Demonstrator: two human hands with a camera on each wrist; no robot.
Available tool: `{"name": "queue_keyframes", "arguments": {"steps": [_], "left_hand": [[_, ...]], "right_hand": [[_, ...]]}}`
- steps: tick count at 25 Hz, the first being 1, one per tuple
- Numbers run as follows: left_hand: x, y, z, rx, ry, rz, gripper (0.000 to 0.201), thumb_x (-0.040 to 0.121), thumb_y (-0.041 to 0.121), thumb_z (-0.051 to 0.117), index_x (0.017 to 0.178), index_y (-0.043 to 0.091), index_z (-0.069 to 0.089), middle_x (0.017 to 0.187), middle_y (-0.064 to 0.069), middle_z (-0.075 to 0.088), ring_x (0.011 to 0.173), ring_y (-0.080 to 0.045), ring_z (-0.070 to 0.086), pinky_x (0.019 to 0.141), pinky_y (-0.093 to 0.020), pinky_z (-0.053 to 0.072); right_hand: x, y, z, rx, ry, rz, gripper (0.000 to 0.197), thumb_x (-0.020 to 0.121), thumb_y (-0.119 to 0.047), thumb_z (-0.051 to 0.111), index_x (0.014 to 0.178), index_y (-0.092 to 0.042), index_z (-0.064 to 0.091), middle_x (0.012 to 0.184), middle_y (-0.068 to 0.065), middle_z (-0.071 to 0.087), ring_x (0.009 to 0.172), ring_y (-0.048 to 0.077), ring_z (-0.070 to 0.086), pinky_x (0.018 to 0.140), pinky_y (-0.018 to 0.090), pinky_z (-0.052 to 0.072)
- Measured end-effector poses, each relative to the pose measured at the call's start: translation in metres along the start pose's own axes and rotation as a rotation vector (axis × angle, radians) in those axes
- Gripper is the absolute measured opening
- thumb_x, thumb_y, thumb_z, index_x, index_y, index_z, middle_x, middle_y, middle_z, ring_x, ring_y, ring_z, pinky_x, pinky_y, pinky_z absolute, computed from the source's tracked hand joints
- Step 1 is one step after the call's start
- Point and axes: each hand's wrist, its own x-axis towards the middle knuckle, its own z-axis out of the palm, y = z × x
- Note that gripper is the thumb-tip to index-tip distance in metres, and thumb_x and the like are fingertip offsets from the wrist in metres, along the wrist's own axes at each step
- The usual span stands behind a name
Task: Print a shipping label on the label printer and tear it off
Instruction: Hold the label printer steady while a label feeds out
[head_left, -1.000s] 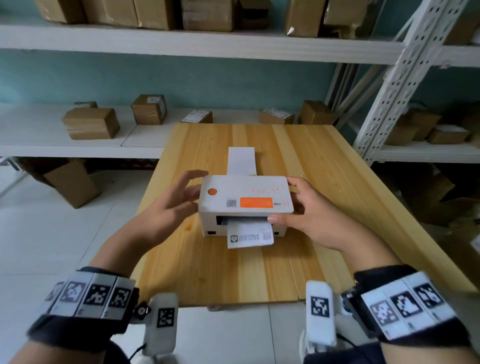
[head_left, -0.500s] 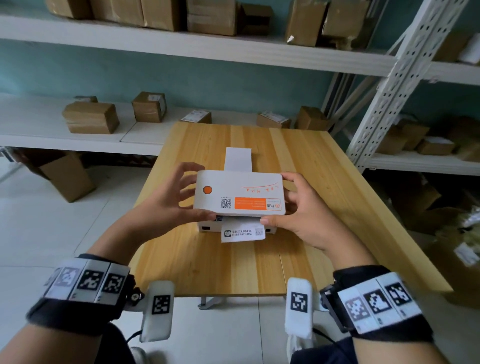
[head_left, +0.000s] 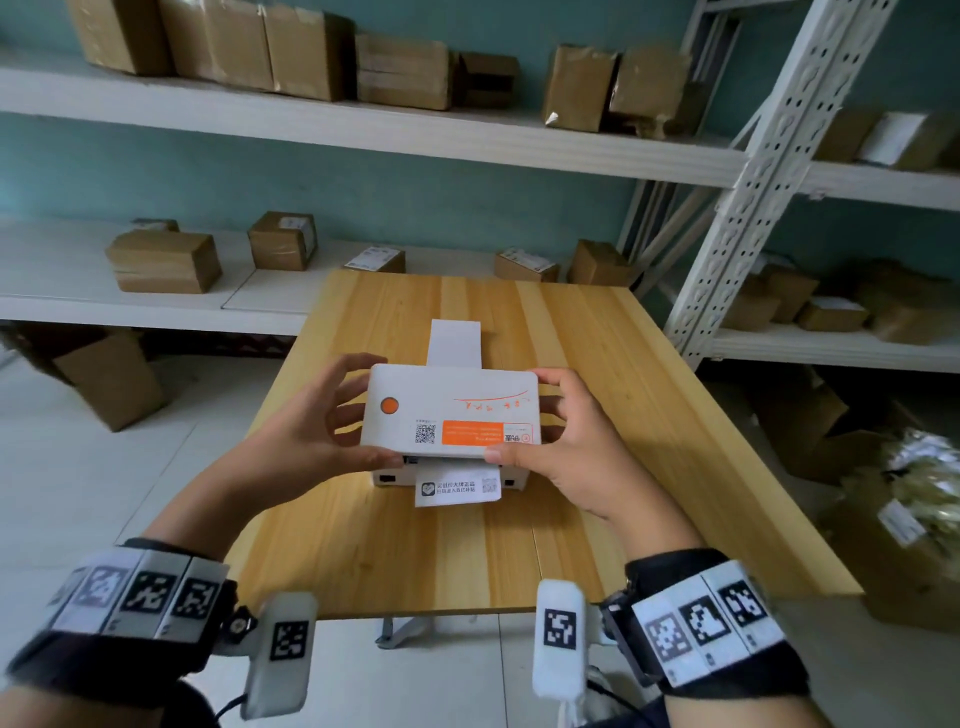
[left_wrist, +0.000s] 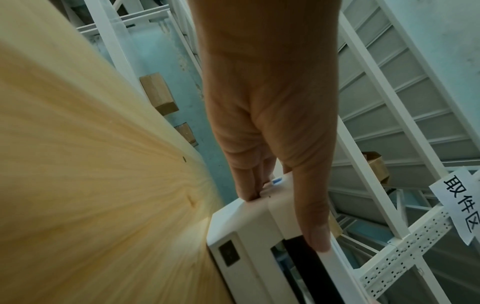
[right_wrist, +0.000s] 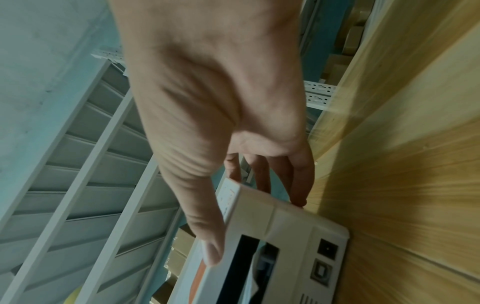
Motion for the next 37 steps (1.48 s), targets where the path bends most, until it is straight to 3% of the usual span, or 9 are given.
{"name": "queue_keyframes", "arguments": {"steps": [3,9,15,20,23,26,29,33,37], "left_hand": [[0.001,-0.001,0.000,0.000,0.001,-0.010,0.085,0.063,0.009,0.085,0.134,0.032,0.045,0.139,0.006,0.061,0.118,-0.014,0.068,0.082,-0.039,0.065],[0.003,0.004,0.000,0.028,0.011,-0.049,0.080,0.067,0.005,0.085,0.131,0.034,0.046,0.135,0.008,0.063,0.119,-0.022,0.066,0.081,-0.044,0.065],[0.002,0.003,-0.001,0.043,-0.005,-0.010,0.079,0.067,0.008,0.084,0.129,0.037,0.044,0.131,0.015,0.062,0.114,-0.007,0.068,0.077,-0.034,0.065],[-0.003,0.001,0.000,0.016,0.004,0.016,0.083,0.062,0.012,0.085,0.130,0.034,0.045,0.123,0.020,0.067,0.119,-0.007,0.066,0.079,-0.032,0.064],[-0.003,0.002,0.002,0.018,0.002,-0.004,0.094,0.065,0.007,0.084,0.142,0.031,0.035,0.127,0.016,0.062,0.113,-0.008,0.069,0.078,-0.029,0.064],[-0.001,-0.001,0.003,0.027,-0.020,0.001,0.089,0.071,0.002,0.082,0.141,0.029,0.035,0.127,0.005,0.066,0.115,-0.010,0.068,0.081,-0.028,0.063],[-0.003,-0.004,0.003,0.069,-0.022,0.019,0.091,0.066,0.013,0.084,0.143,0.027,0.037,0.129,0.004,0.066,0.122,-0.013,0.065,0.090,-0.034,0.062],[0.001,-0.006,0.004,0.068,-0.022,0.008,0.088,0.071,0.006,0.084,0.143,0.025,0.036,0.128,0.010,0.065,0.122,-0.006,0.064,0.093,-0.027,0.060],[0.003,-0.010,0.003,0.072,-0.034,0.006,0.087,0.068,0.011,0.086,0.143,0.016,0.042,0.133,0.002,0.066,0.126,-0.013,0.063,0.100,-0.038,0.058]], "right_hand": [[0.000,0.000,-0.001,-0.012,-0.008,-0.003,0.080,0.070,-0.022,0.090,0.128,-0.039,0.039,0.129,-0.011,0.059,0.121,0.010,0.052,0.076,0.015,0.043],[-0.001,-0.001,-0.003,-0.037,-0.025,-0.005,0.078,0.073,-0.025,0.088,0.129,-0.039,0.035,0.122,-0.015,0.055,0.117,0.005,0.050,0.071,0.011,0.039],[0.000,0.001,-0.002,-0.085,-0.049,-0.020,0.088,0.075,-0.031,0.086,0.140,-0.036,0.028,0.135,-0.013,0.050,0.124,0.010,0.048,0.085,0.022,0.042],[-0.004,0.000,-0.002,-0.103,-0.061,-0.038,0.087,0.076,-0.030,0.085,0.140,-0.036,0.027,0.129,-0.018,0.047,0.120,0.008,0.048,0.078,0.015,0.040],[-0.004,0.002,-0.002,-0.090,-0.047,-0.043,0.085,0.076,-0.029,0.086,0.139,-0.036,0.029,0.128,-0.018,0.049,0.117,0.007,0.049,0.078,0.014,0.040],[-0.005,0.000,-0.003,-0.102,-0.040,-0.061,0.085,0.074,-0.026,0.087,0.137,-0.036,0.031,0.130,-0.016,0.050,0.113,0.003,0.051,0.076,0.014,0.041],[-0.005,0.003,-0.002,-0.108,-0.029,-0.085,0.084,0.072,-0.023,0.089,0.132,-0.035,0.032,0.130,-0.014,0.052,0.123,0.009,0.049,0.083,0.017,0.048],[-0.004,0.003,-0.001,-0.133,-0.020,-0.109,0.083,0.071,-0.023,0.090,0.129,-0.035,0.031,0.132,-0.011,0.053,0.125,0.014,0.053,0.091,0.032,0.057],[-0.005,0.001,-0.002,-0.173,-0.013,-0.125,0.085,0.071,-0.025,0.090,0.129,-0.036,0.030,0.131,-0.013,0.053,0.124,0.014,0.054,0.091,0.036,0.058]]}}
